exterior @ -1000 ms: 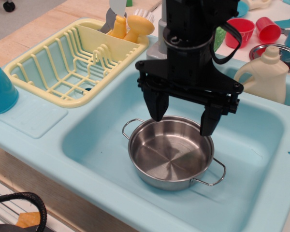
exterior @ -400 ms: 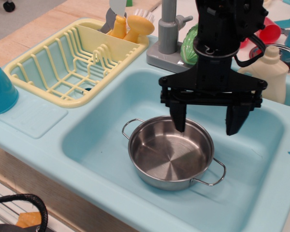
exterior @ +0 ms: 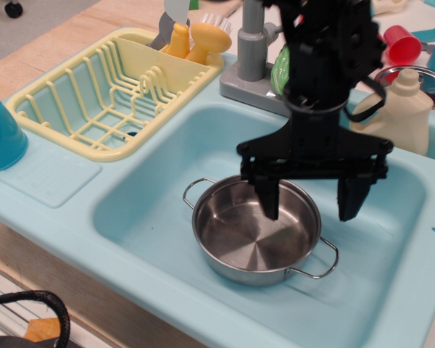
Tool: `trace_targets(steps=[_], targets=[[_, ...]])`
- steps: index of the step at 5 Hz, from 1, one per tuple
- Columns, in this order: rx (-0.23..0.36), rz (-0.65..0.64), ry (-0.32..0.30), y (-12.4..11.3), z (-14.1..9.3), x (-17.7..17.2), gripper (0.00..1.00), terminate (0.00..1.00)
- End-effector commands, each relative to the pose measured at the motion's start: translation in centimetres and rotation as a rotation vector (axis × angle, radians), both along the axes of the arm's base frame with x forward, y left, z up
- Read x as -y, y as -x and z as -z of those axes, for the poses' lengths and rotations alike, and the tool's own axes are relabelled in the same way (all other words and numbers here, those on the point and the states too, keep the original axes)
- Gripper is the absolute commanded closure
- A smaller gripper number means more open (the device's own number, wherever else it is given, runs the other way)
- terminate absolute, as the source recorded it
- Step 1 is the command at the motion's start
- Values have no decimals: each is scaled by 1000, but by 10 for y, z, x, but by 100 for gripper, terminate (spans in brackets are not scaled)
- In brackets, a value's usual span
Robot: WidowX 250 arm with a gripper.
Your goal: Put pot or pan from sink into drying rack
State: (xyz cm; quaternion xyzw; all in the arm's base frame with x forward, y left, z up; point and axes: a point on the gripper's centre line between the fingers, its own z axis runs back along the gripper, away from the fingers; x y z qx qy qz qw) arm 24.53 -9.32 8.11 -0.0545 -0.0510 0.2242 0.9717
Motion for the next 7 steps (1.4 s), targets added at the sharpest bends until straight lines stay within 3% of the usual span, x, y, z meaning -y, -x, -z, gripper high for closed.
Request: trace_targets(steps=[1,2,3,4,5,6,7], targets=[[35,3,19,2,10,-6,0,0],[28,24,15,0,13,-7,100,0],[26,39,17,-3,16,-7,100,0],[62,155,-9,-4,14,-9,100,0],[53,276,-66,-6,5,-10,100,0],[96,312,-151,-2,-12,-7,100,0],[101,325,-219,0,-32,-5,100,0]])
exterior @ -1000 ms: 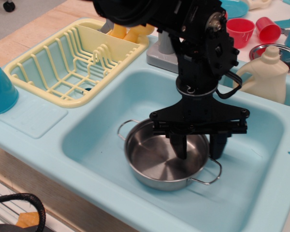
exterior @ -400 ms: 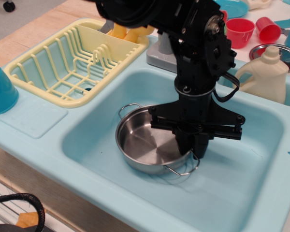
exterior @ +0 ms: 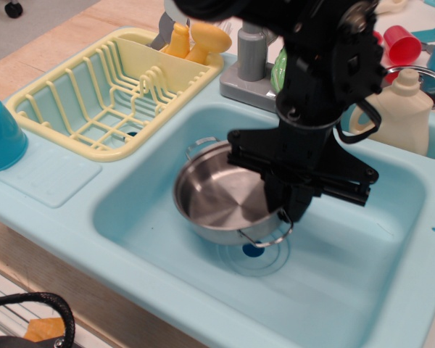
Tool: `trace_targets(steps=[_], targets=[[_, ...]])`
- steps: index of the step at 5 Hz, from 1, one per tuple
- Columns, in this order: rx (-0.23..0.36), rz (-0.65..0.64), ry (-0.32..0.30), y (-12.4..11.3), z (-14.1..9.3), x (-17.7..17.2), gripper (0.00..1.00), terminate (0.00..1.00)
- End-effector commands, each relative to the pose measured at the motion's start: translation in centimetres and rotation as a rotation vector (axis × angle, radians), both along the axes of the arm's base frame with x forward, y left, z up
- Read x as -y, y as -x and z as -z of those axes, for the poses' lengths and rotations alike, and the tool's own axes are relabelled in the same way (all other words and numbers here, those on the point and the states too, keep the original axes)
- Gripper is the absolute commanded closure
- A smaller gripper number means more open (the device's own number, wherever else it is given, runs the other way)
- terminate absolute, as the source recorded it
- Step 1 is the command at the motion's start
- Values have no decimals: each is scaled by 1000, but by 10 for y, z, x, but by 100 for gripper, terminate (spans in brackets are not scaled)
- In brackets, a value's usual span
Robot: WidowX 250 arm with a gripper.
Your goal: Put pot or pan from sink into drying rack
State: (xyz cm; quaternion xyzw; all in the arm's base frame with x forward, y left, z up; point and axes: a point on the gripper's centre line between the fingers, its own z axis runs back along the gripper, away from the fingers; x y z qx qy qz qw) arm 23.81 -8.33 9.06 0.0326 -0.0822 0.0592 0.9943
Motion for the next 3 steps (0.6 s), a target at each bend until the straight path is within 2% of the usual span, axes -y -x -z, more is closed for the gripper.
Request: trace_targets(steps=[1,2,3], targets=[[72,9,-55,-9,-42,6,100,0],[93,9,-103,-9,-58,1,100,0],[111,3,-123,-15,-67,-26,100,0]])
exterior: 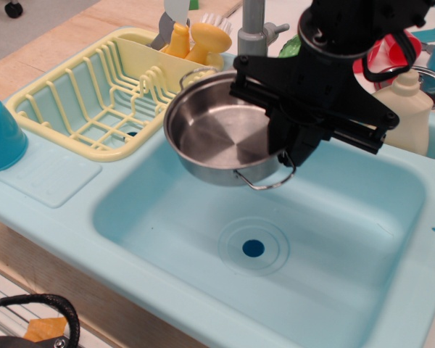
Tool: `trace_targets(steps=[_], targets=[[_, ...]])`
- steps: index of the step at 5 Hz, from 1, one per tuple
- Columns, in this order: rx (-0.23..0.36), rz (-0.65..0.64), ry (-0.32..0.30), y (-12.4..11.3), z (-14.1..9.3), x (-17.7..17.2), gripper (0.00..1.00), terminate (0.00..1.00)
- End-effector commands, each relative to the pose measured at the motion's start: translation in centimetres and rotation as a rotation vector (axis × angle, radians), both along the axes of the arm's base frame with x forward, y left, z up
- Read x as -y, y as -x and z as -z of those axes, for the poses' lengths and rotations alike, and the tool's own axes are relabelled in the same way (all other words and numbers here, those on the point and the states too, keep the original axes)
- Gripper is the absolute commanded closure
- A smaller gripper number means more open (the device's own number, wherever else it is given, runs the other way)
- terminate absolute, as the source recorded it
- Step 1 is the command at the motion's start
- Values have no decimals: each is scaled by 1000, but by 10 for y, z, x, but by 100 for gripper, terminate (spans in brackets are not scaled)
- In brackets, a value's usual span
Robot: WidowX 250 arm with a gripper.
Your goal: Put pot or pan from sink into drying rack
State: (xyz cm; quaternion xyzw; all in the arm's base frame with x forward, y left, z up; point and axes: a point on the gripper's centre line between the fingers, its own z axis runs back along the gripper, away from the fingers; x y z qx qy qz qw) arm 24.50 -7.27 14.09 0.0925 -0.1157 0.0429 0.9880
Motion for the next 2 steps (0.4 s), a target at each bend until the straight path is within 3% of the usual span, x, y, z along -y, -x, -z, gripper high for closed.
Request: trace_targets(steps=[1,2], targets=[[57,-41,9,-17,-21,-45,100,0],[70,-51,19,-24,-20,-70,100,0]])
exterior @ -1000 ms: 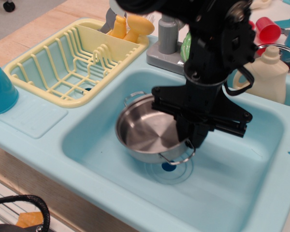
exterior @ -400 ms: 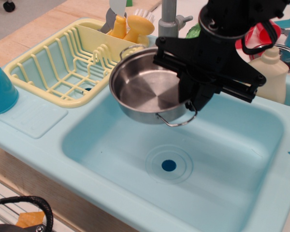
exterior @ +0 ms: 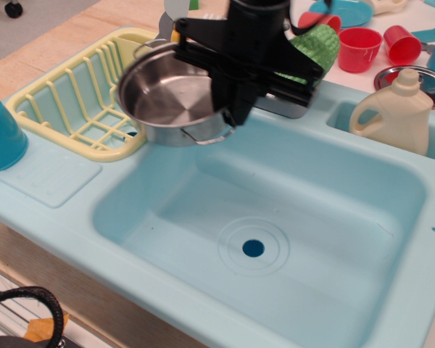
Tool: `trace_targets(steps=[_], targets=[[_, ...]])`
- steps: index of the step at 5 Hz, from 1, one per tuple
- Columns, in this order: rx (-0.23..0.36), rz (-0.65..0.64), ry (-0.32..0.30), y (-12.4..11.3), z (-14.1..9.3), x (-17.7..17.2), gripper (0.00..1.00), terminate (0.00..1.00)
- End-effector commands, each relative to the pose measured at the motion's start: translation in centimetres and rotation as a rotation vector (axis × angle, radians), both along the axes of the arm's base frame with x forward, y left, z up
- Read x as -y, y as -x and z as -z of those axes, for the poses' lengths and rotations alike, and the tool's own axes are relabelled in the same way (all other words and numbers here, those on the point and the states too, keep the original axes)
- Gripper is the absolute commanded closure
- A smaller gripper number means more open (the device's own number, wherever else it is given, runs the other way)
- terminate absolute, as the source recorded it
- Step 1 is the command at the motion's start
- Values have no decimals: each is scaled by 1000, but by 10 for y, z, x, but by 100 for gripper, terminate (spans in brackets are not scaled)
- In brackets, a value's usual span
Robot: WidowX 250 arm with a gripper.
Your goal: Put pot or pan from sink into drying rack
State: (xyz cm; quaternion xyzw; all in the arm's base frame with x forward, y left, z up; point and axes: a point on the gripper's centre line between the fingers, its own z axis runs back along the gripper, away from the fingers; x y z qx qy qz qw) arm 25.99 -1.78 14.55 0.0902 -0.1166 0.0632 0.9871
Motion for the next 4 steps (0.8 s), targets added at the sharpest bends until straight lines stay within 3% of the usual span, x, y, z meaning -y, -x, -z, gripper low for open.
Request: trace_targets(steps=[1,3,4], targets=[[87,-5,22,-13,-10,-36,100,0],[69,27,31,-22,-8,-73,100,0],[53,48,46,-24,-2,-84,100,100]])
